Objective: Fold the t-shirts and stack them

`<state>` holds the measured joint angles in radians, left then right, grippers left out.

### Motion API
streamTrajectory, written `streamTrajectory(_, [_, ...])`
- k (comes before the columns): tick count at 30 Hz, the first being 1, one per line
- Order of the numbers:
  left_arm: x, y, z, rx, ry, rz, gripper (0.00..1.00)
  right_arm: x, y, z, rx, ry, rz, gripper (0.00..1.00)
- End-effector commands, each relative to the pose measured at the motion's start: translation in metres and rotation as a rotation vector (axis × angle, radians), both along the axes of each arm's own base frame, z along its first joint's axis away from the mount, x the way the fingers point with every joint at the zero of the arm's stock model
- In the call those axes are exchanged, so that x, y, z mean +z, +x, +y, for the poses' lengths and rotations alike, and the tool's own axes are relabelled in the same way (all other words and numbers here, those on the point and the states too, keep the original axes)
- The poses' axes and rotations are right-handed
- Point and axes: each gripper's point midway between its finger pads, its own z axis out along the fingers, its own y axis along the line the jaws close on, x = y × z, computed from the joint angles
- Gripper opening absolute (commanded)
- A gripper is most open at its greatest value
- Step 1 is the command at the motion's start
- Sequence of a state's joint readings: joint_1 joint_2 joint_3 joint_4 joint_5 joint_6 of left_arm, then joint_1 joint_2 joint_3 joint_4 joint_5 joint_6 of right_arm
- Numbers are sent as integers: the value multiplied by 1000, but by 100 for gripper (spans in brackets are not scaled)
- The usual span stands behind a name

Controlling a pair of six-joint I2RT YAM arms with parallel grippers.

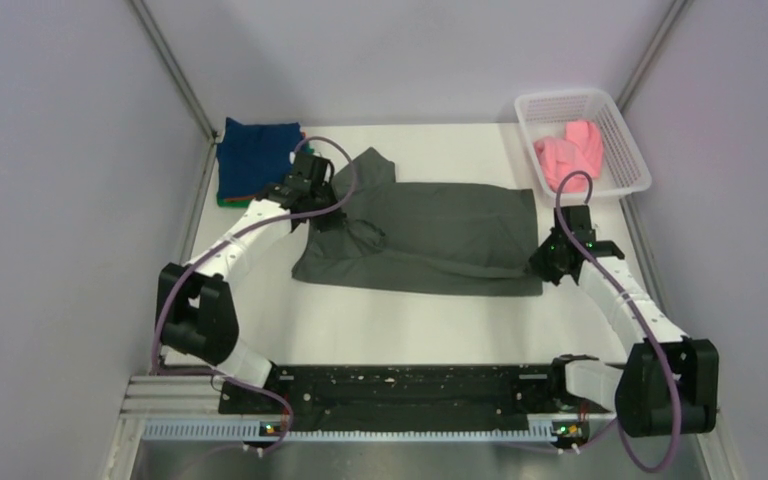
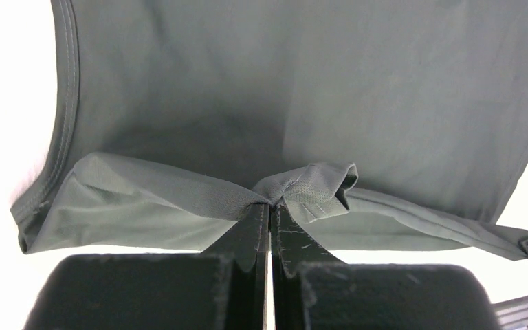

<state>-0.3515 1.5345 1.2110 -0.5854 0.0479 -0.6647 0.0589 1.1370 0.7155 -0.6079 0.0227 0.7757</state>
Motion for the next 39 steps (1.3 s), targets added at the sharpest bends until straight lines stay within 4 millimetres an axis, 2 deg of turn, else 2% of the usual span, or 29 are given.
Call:
streamTrajectory(1, [21,31,-1,-6,-9,-90,0,18,27,-5,-10,-12,-76,0])
streamTrajectory(5, [15,42,-3,-28,-6,-67,0,14,31,-7,-20,-9,-74,0])
streamTrajectory(8, [7,49,-14,-76,-24,-36,0,11,37,-7,-23,-8,-89,0])
streamTrajectory(9, [1,53,-16,-75,-20,-22,4,8,39,-9,-33,-17,-93,2])
streamTrajectory(12, [-21,71,-6,-7,51,25,30,1,49,-26,-88,-83,-103,20])
streamTrajectory(13, [-21,79,-2,14,71,29,41,2,54,-33,-108,-109,-112,27])
streamTrajectory(15, [-14,92,1,36,75,37,63,9,62,-45,-136,-158,-134,54])
streamTrajectory(16, [-6,100,1,39,71,21,86,14,64,-49,-144,-179,-143,63])
streamTrajectory(17, [9,107,0,37,67,-3,97,20,65,-53,-154,-197,-150,70])
streamTrajectory(18, [18,107,0,39,64,-6,99,25,64,-54,-157,-202,-155,85])
streamTrajectory(20, [32,101,0,35,58,-31,99,34,59,-53,-147,-202,-184,97])
streamTrajectory(22, [36,88,2,26,47,-55,99,40,52,-47,-117,-177,-213,99])
streamTrajectory(24, [27,69,1,1,23,-52,99,40,44,-34,-65,-124,-239,99])
streamTrajectory(28, [-8,34,-6,-62,-44,-20,99,34,37,18,127,19,-315,99])
streamTrajectory(31, [-42,22,-4,-57,-39,64,99,29,41,60,289,35,-338,99])
streamTrajectory(34, [-70,15,-5,-50,-35,144,99,14,44,91,419,1,-297,99])
streamTrajectory(37, [-94,3,-2,-35,-31,194,99,-13,43,101,462,-40,-224,99])
streamTrajectory(39, [-105,-5,6,-12,-4,217,99,-32,39,96,455,-67,-170,99])
